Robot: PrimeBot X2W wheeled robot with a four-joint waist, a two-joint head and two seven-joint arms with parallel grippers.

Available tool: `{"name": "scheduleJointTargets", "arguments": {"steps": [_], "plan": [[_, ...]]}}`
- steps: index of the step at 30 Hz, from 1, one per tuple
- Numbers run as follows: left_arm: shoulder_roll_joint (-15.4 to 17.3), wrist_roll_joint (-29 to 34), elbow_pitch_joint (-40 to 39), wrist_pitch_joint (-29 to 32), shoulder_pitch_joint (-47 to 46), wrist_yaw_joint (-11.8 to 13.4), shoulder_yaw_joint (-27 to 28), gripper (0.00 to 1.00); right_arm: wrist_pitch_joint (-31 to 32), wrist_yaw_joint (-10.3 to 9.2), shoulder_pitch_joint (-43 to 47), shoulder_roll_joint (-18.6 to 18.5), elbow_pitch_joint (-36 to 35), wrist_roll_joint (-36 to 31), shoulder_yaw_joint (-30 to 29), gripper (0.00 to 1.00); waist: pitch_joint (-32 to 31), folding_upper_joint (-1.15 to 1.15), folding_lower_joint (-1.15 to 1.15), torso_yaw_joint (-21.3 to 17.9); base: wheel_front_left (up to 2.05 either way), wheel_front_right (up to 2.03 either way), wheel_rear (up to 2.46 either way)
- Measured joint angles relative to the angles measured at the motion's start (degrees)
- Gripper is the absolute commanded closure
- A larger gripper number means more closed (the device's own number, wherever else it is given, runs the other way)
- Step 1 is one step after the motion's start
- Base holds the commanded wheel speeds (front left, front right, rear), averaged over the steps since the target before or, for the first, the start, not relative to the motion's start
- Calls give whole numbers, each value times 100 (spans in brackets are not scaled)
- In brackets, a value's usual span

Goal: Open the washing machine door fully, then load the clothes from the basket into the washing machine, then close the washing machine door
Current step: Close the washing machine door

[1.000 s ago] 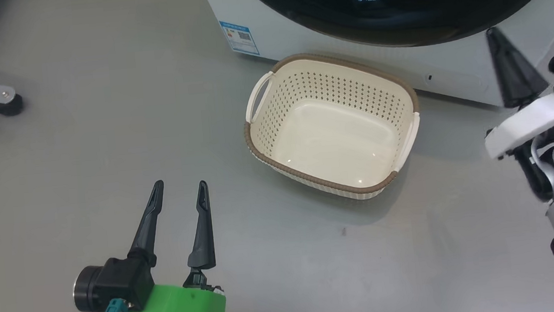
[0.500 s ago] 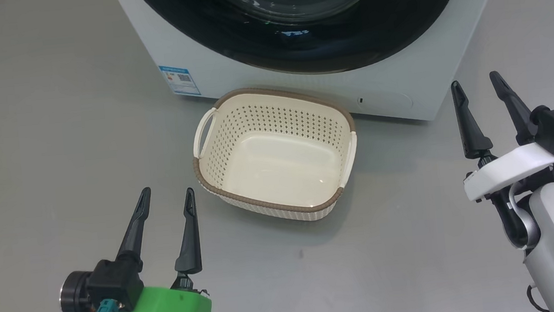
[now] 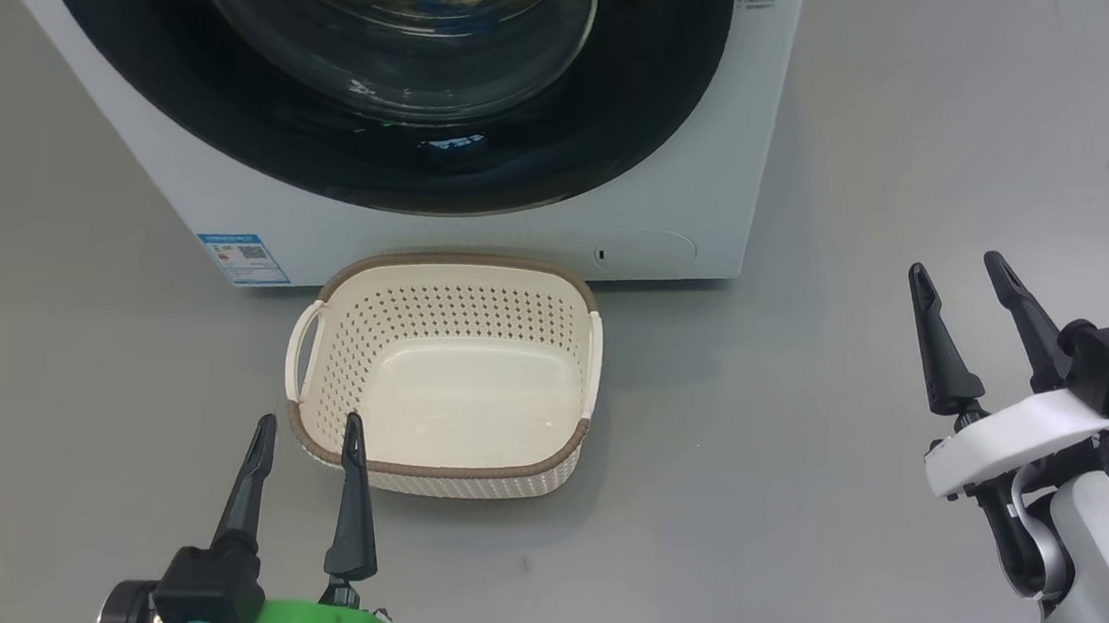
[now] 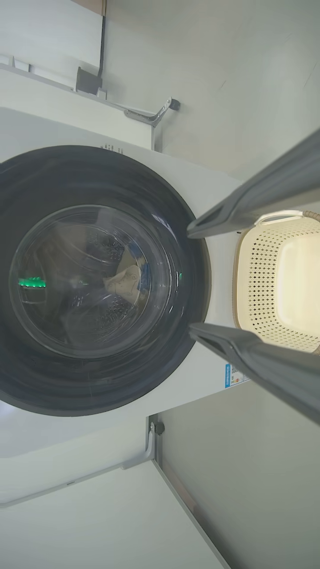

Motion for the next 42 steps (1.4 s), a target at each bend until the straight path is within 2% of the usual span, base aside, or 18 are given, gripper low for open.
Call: {"name": "scheduleJointTargets", "arguments": {"steps": [5, 18, 28, 42], "plan": [[16, -10, 55, 0, 112, -12, 80, 0, 0, -92, 307, 80, -156, 0, -75, 0, -144, 0, 0, -289, 0, 0, 0], [30, -18, 181, 0, 243, -60, 122, 0, 0, -147, 1048, 194, -506, -54, -116, 0, -476, 0, 0, -861, 0, 0, 0], [29, -32, 232, 0, 455, -67, 133, 0, 0, -240, 1417, 209, -733, -113, -152, 0, -683, 0, 0, -1077, 0, 0, 0], [29, -32, 230, 0, 456, -67, 151, 0, 0, -247, 1610, 210, -1007, -123, -200, 0, -673, 0, 0, -1083, 0, 0, 0]]}}
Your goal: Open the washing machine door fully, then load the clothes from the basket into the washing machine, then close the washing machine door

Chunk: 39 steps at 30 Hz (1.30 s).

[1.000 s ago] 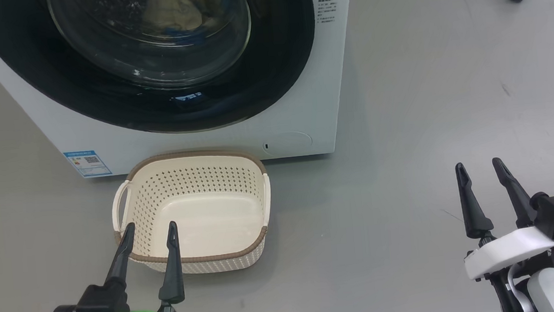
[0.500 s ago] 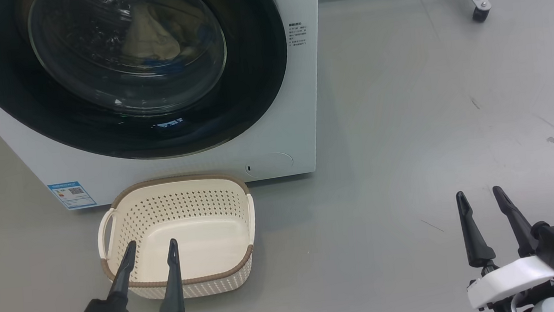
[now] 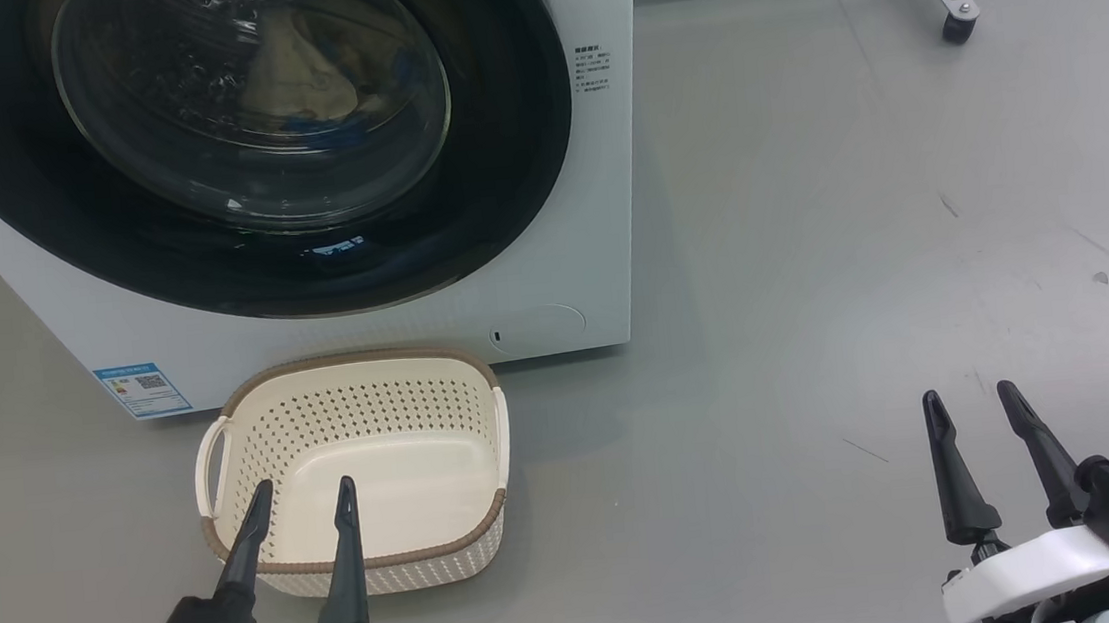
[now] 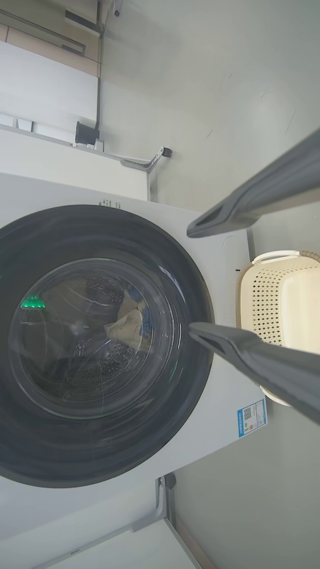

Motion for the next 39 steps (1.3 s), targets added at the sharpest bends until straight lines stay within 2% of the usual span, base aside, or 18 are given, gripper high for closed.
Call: {"name": "scheduleJointTargets", "arguments": {"steps": [26, 27, 35, 39], "plan": [[-12, -1, 51, 0, 3, -49, -3, 0, 0, -5, 145, 34, -164, -41, -43, 0, -31, 0, 0, 123, 0, 0, 0], [-13, -1, 62, 1, 3, -51, -5, 100, 0, -4, 145, 35, -159, -41, -42, 100, -35, 0, 0, 128, 0, 0, 0], [-71, -18, 446, 27, 145, -51, -64, 100, 32, 10, 197, 210, 194, -5, 45, 100, -36, 0, 0, 126, 0, 0, 0], [-75, -278, 438, 34, 148, -100, -51, 100, 35, 18, 236, 212, 196, 223, 44, 100, -42, 0, 0, 110, 0, 0, 0]]}}
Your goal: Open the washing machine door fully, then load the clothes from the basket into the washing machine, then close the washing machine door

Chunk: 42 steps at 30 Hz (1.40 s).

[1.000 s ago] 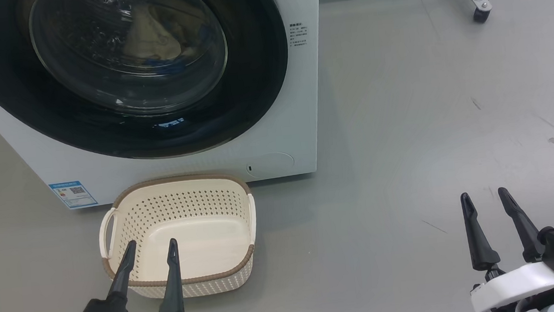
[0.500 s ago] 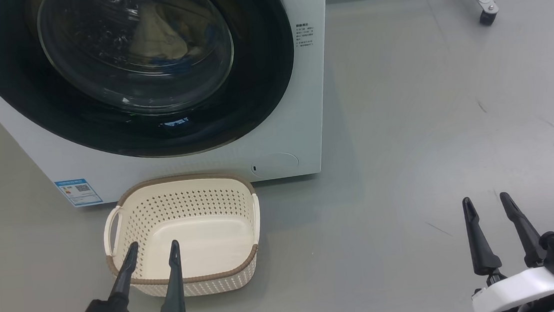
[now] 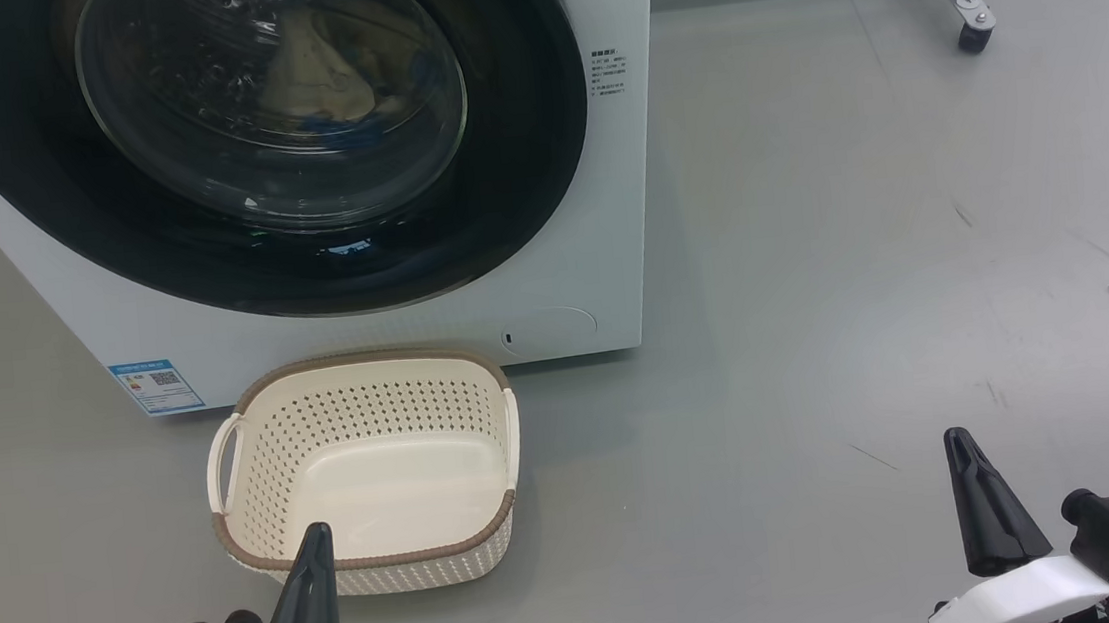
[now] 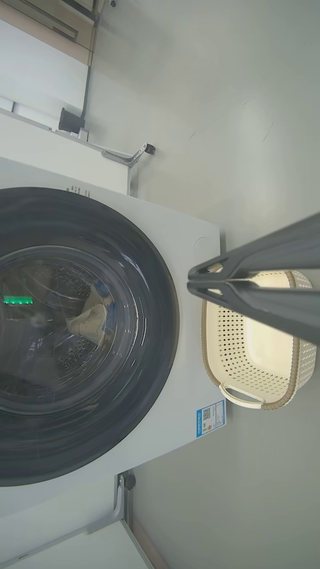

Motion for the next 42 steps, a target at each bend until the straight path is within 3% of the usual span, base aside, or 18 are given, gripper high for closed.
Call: {"name": "scheduleJointTargets", "arguments": {"steps": [42], "plan": [[-14, -3169, 71, 773, -97, -337, 665, 100, 760, 214, -369, 110, 276, 3078, -575, 100, -63, 0, 0, -154, 0, 0, 0]]}}
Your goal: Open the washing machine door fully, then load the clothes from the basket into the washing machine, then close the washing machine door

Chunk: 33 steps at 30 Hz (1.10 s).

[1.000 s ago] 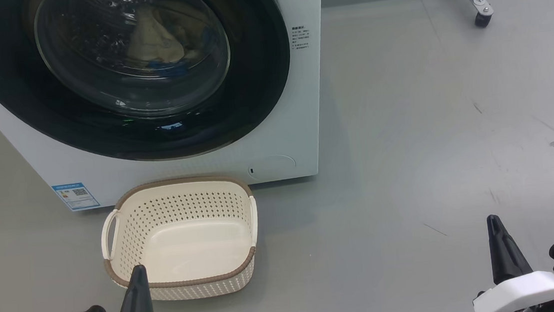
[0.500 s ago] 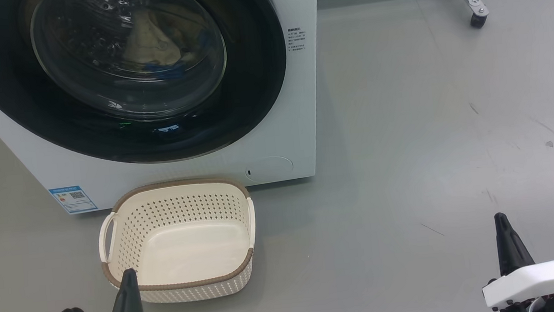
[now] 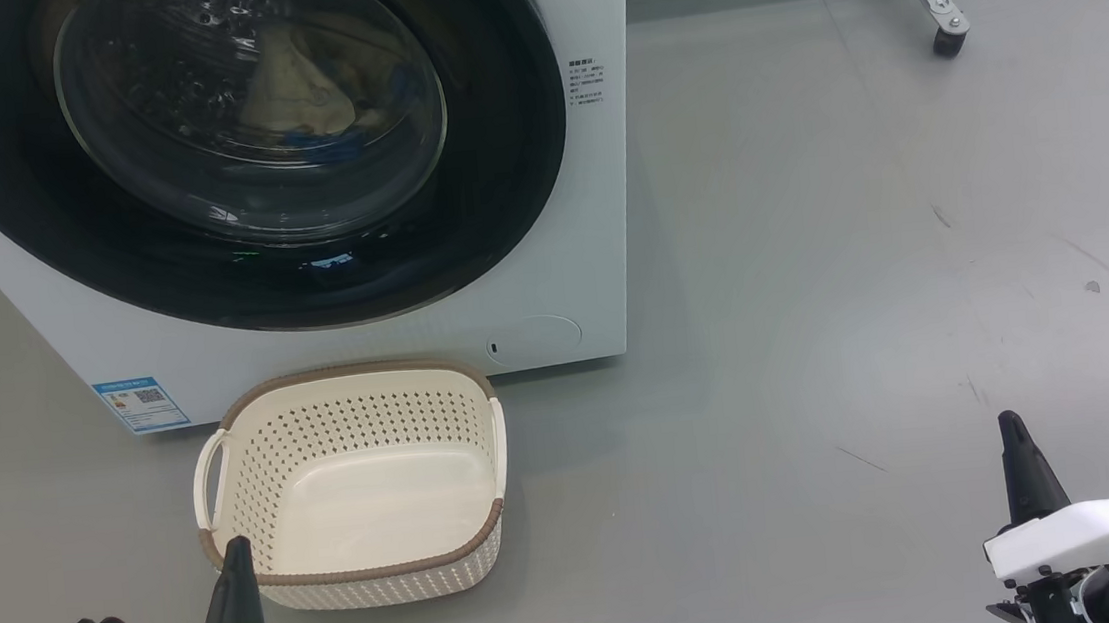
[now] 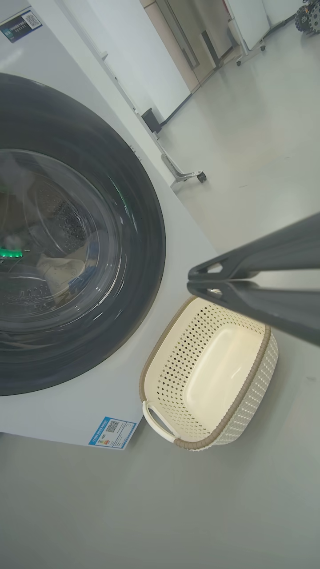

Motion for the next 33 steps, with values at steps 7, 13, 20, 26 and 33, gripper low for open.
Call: {"name": "scheduleJointTargets", "arguments": {"steps": [7, 13, 20, 26, 33], "plan": [[4, -509, 46, 130, -74, -71, 119, 100, 107, 49, -57, 37, 88, 497, -96, 100, -12, 0, 0, -25, 0, 0, 0], [7, -933, 124, 231, -110, -153, 224, 100, 208, 81, -148, 41, 140, 917, -171, 100, -22, 0, 0, -46, 0, 0, 0], [14, -1465, 166, 337, -202, -226, 321, 100, 322, 142, -271, 60, 220, 1415, -263, 100, -33, 0, 0, -70, 0, 0, 0], [18, -1905, 197, 455, -240, -289, 445, 100, 426, 183, -369, 66, 288, 1838, -346, 100, -44, 0, 0, -92, 0, 0, 0], [20, -2377, 240, 580, -333, -370, 525, 100, 554, 234, -427, 75, 385, 2325, -434, 100, -55, 0, 0, -116, 0, 0, 0]]}}
